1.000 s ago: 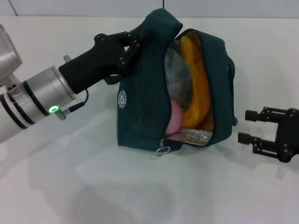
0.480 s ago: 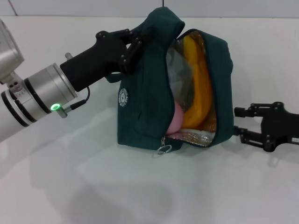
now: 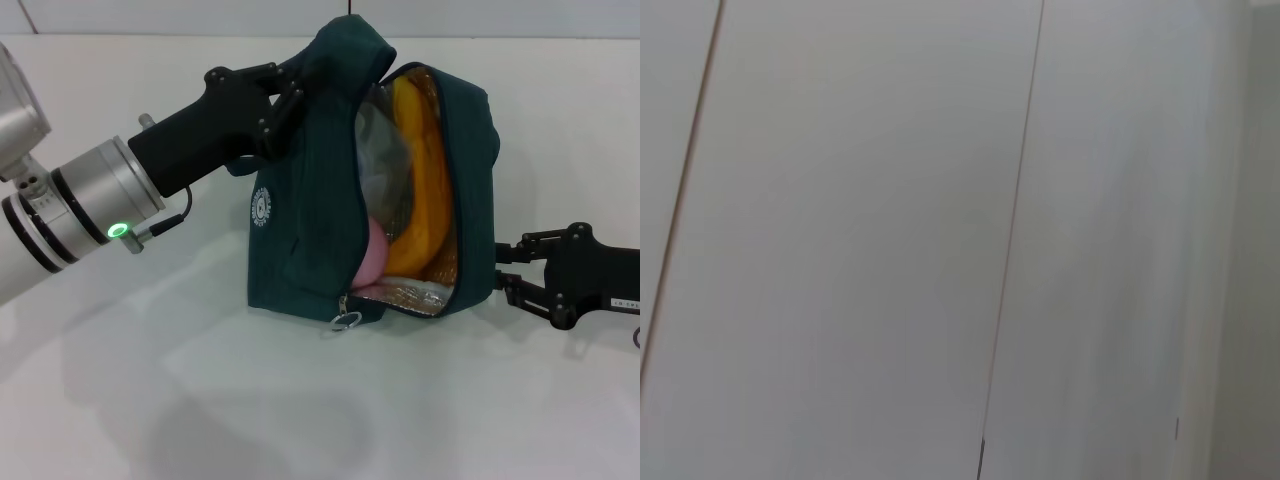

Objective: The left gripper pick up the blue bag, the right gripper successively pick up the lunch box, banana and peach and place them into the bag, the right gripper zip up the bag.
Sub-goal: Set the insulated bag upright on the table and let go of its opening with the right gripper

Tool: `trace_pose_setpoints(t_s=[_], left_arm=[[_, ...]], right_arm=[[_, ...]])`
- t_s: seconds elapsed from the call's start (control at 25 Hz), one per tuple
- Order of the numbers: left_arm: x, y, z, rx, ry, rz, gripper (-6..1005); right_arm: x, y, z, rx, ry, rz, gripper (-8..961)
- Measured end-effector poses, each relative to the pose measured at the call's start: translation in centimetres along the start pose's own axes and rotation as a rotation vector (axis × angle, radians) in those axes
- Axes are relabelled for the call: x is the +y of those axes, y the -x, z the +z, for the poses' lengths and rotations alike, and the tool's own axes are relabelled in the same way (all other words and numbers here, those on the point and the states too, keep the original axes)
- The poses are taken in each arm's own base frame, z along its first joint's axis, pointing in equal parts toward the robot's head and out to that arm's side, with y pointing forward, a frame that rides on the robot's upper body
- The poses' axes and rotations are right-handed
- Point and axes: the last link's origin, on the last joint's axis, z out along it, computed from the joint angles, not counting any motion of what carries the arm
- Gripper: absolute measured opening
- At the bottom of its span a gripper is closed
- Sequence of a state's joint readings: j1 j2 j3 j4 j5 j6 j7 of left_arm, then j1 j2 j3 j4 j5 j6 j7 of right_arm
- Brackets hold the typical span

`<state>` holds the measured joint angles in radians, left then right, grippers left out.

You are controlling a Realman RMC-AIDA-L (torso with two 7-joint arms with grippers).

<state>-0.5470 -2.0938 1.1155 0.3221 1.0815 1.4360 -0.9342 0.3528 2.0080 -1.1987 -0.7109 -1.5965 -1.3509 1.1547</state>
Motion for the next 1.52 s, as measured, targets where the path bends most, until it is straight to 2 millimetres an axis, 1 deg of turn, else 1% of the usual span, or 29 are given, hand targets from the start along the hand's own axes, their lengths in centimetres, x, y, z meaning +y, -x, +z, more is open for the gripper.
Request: trace_pose_setpoints(t_s=[0.12,0.32,0.44,0.52,0.72,0.84,1.0,1.12,1.4,1.52], left_arm=[[0.0,0.0,0.0,-0.001,0.002,0.000,36],[0.2,0.1,-0.2,0.000,0.004,-0.003,36],[0.6,0.2,-0.7,0.014,0.019,0.004,36],[0.9,0.1,-0.9,0.024,0.036,0.014,36],[2.8,0.4,-1.8,0.059,0.117,0.037,36],[4.2,1.2,-2.2,0.075,0.156,0.042,36],[4.3,2.1,-2.5,0.079,0.102,0.010,36],[4.2,2.6,-2.8,0.081,0.054,-0.001,36],[4.2,3.0,-3.2,0.074,0.035,0.048,36],[4.3,3.1,-3.3,0.072,0.033,0.055,36]], right_arm=[[-0.1,0.0,0.0,-0.013,-0.018,-0.004,371],[-0.2,0.2,-0.2,-0.121,-0.076,0.018,216],[0.0,0.3,-0.4,-0.184,-0.091,0.031,124],[0.4,0.5,-0.6,-0.227,-0.080,0.027,33],[0.8,1.6,-1.8,-0.335,-0.065,0.026,33],[0.6,2.4,-2.8,-0.370,-0.038,0.060,33],[-0.2,3.8,-3.7,-0.360,0.019,0.101,32],[-0.4,4.4,-3.8,-0.346,0.046,0.107,32],[0.1,3.8,-3.7,-0.327,0.051,0.126,52],[0.4,3.4,-3.3,-0.323,0.058,0.143,62]])
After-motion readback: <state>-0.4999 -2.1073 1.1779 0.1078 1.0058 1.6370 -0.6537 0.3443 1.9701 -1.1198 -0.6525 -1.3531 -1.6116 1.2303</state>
